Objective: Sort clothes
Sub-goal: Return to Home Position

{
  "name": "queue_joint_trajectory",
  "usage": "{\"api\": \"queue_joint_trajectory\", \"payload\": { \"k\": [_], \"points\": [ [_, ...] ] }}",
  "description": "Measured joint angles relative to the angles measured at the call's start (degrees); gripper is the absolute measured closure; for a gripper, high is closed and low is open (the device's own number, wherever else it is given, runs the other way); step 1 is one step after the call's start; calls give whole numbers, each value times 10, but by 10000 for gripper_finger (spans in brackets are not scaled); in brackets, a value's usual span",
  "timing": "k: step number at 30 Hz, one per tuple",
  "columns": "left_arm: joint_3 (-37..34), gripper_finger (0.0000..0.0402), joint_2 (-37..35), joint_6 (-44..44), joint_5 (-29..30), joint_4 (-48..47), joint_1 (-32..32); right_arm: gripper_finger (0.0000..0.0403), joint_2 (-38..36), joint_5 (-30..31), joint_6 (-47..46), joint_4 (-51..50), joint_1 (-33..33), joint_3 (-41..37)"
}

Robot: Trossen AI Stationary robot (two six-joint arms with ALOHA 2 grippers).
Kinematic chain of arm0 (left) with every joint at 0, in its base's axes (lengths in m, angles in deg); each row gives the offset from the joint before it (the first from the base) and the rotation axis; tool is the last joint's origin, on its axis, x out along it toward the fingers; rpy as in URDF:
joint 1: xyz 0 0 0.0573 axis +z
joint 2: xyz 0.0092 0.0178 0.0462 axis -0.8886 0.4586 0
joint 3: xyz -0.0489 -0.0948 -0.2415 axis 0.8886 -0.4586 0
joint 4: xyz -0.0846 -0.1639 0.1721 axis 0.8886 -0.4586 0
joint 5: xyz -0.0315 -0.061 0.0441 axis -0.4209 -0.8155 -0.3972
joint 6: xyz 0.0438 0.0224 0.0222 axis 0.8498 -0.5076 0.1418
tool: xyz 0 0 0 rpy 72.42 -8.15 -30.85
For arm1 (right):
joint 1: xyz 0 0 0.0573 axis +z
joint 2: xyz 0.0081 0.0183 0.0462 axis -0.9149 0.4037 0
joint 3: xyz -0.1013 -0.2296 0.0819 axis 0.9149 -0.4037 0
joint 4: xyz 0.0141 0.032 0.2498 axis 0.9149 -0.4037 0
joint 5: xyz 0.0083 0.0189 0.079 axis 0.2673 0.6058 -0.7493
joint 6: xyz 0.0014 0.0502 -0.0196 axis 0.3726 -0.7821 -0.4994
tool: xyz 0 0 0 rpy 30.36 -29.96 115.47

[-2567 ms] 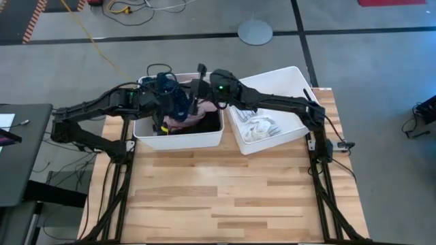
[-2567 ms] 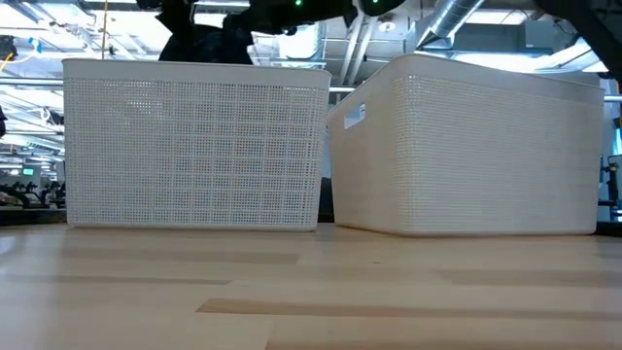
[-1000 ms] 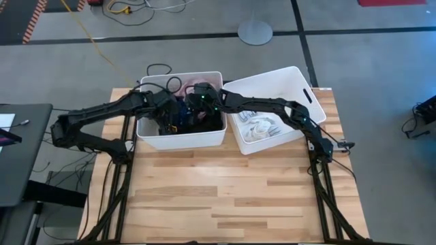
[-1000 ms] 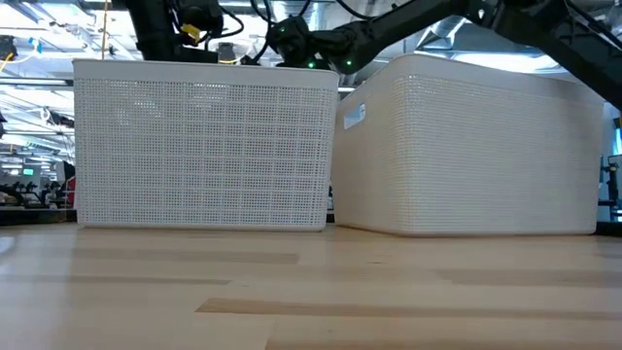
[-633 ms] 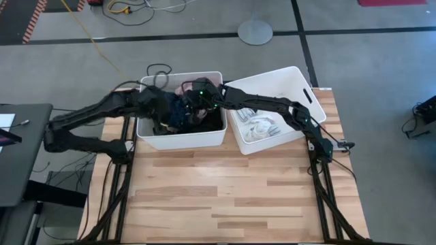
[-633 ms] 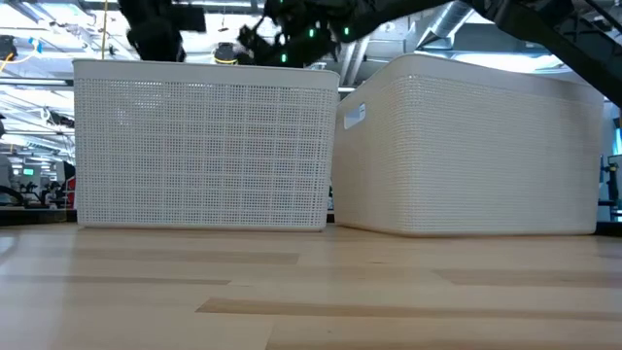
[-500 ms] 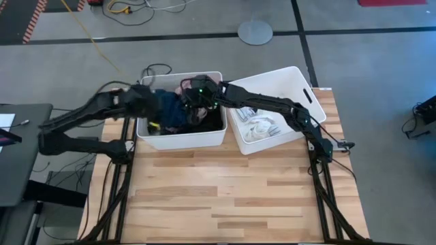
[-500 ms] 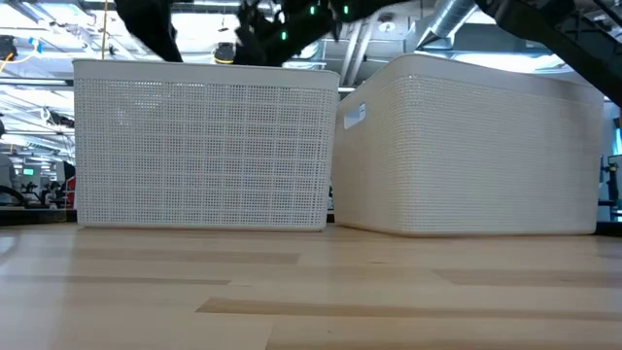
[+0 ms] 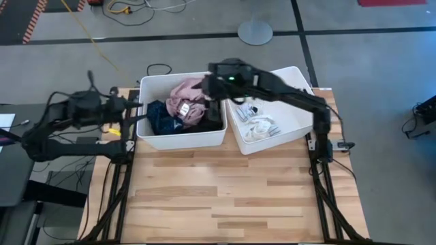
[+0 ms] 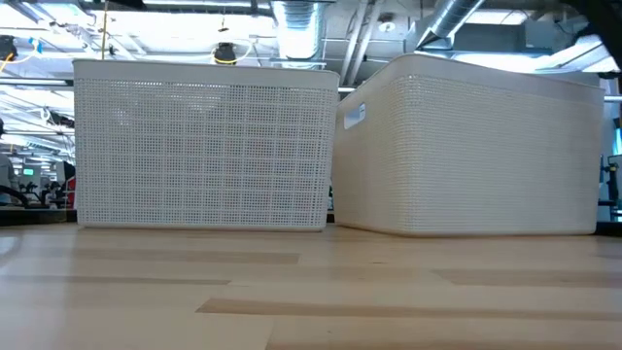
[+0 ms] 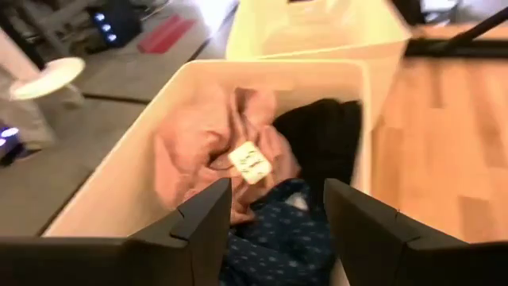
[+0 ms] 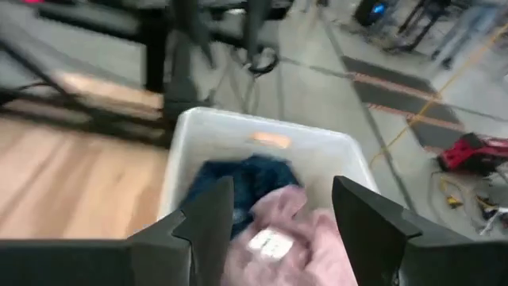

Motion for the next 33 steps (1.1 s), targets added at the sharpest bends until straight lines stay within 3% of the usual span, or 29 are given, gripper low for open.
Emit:
{"api": "queue_joint_trajectory", "payload": {
  "k": [8,16,23,29,33],
  "points": [
    [-5,205,-71,-37,-66,-30,-8,173,-113,0,2,-161,65,0],
    [-13,205,-131,-45,-95,-34,-8,173,-200,4,-46,-289,158,0],
    [-104,205,-239,-60,-108,-15,-8,178,-258,95,-95,-326,241,-4],
    [-182,205,-331,-91,-161,41,3,185,-322,156,-137,-318,299,-86],
    [-201,205,-338,-90,-211,51,25,188,-385,198,-186,-285,334,-189]
  ]
}}
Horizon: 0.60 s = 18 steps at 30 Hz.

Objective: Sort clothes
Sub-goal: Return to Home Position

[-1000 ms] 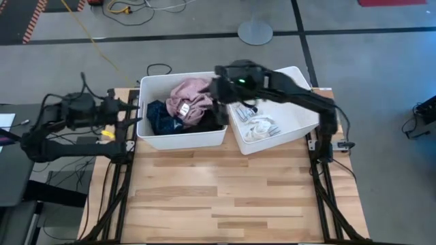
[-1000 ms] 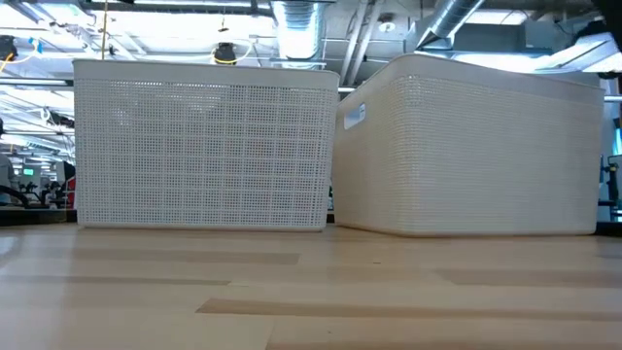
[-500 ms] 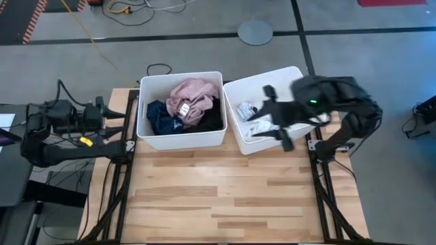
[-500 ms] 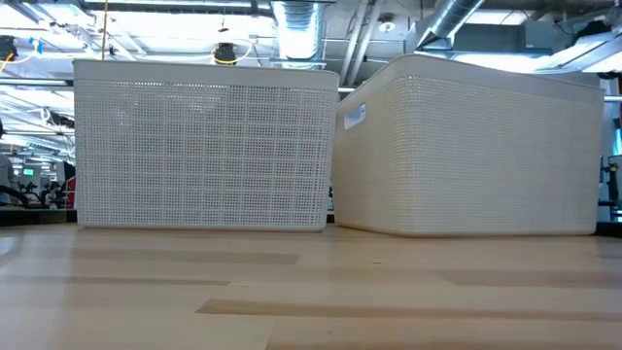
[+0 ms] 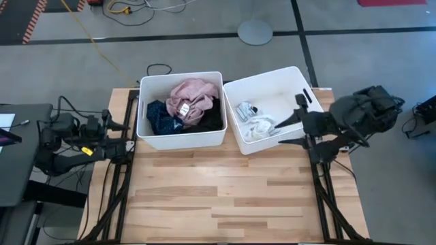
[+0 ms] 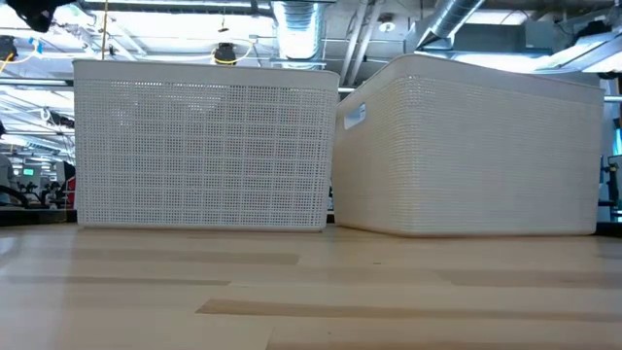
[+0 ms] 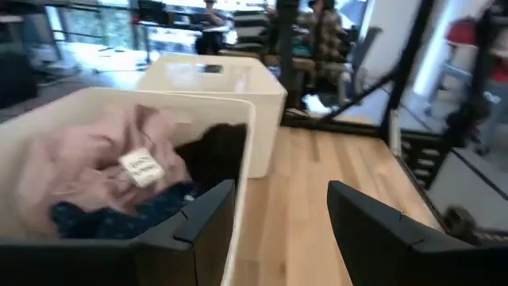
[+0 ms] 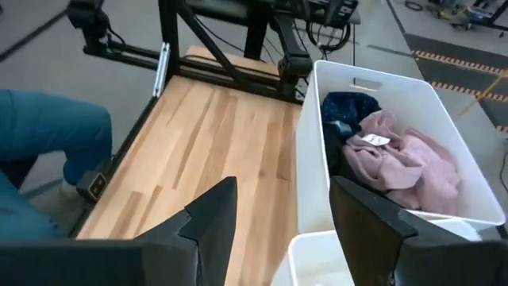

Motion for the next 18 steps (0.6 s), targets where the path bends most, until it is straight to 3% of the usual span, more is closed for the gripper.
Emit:
{"api": "queue_joint_trajectory", "payload": {
  "k": [9,18],
  "points": [
    [-16,205,-1,-1,-192,96,79,188,-178,39,-51,207,80,-310],
    [-18,205,0,19,-241,76,170,189,-307,41,-87,373,110,-573]
  ]
}}
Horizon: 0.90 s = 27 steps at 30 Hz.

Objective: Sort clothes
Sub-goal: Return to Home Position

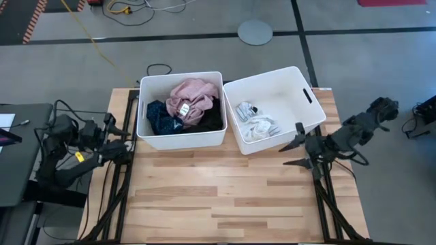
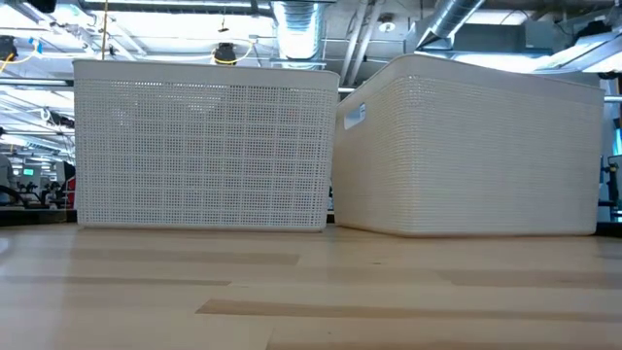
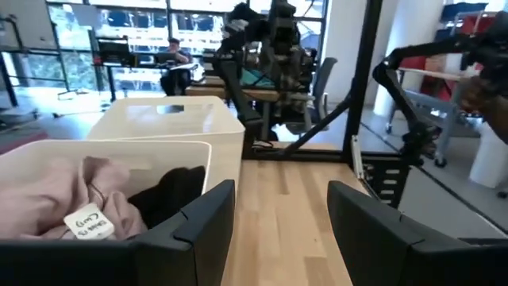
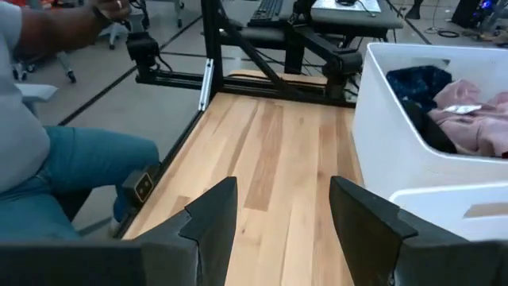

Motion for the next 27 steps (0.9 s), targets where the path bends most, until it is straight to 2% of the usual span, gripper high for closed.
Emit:
{"api": "queue_joint_trajectory", "payload": {
  "k": [6,9,12,15,23,27],
  "points": [
    [0,205,-1,24,-48,-3,77,189,-61,3,-9,81,13,-110],
    [0,205,-1,24,-43,3,102,189,-84,4,-12,99,20,-133],
    [0,205,-1,12,-8,5,126,189,-95,38,-8,101,26,-136],
    [0,205,-1,8,0,11,160,189,-95,72,18,107,36,-136],
    [0,205,-1,43,-5,42,249,188,-82,125,49,91,59,-136],
    [0,205,-2,61,-37,42,277,189,-88,164,41,58,74,-136]
  ]
}}
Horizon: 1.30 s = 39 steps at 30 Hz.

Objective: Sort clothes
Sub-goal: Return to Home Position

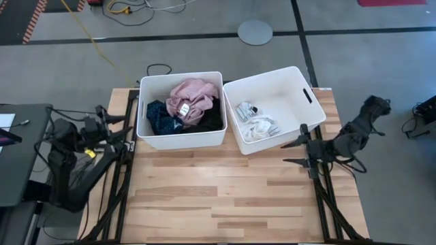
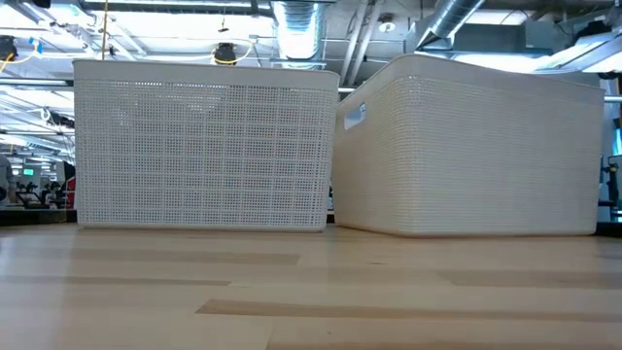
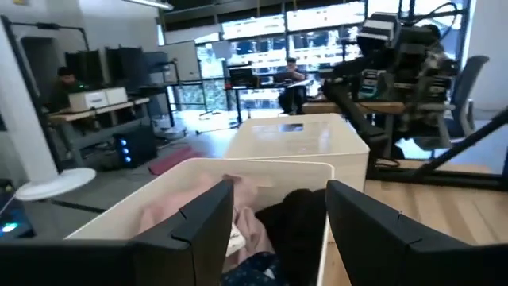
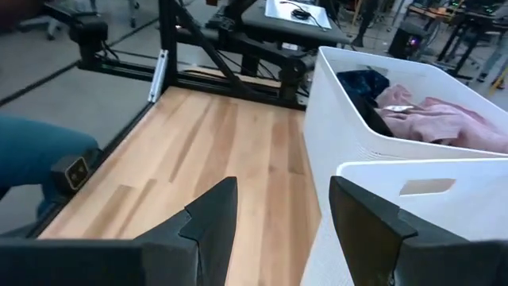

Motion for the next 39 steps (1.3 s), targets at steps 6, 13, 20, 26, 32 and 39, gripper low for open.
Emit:
{"api": "queue_joint_trajectory", "payload": {
  "k": [6,13,20,26,32,39],
  "points": [
    [0,205,0,0,-104,-22,24,189,-25,-2,7,7,27,0],
    [0,205,0,20,-155,-80,37,189,-80,-27,90,135,31,-99],
    [0,205,0,-5,-113,-35,50,209,-184,-77,119,269,-2,-245],
    [0,205,0,-35,-102,0,54,233,-242,-136,185,372,-48,-336],
    [-28,205,0,-39,-96,7,33,247,-282,-211,175,406,-120,-399],
    [-107,205,0,-56,-94,57,9,260,-299,-291,136,416,-204,-431]
  ]
}}
